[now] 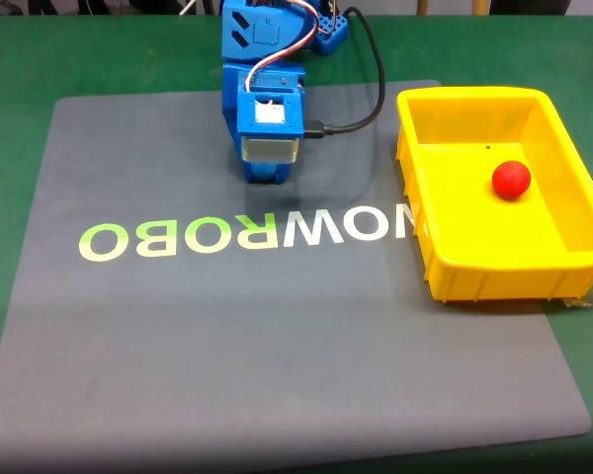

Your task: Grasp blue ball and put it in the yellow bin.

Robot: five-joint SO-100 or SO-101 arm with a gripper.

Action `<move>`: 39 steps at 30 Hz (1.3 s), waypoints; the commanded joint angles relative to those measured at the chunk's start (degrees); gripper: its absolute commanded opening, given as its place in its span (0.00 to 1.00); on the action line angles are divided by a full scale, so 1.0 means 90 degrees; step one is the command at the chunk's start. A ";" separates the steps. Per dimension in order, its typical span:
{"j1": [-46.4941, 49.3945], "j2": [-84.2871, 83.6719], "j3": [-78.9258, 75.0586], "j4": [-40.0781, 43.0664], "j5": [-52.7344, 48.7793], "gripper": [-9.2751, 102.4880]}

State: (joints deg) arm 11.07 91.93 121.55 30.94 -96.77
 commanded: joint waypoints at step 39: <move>-0.4053 -0.0830 -0.4971 -0.0039 0.0000 0.08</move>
State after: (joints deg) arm -23.29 84.02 80.77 30.94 -96.77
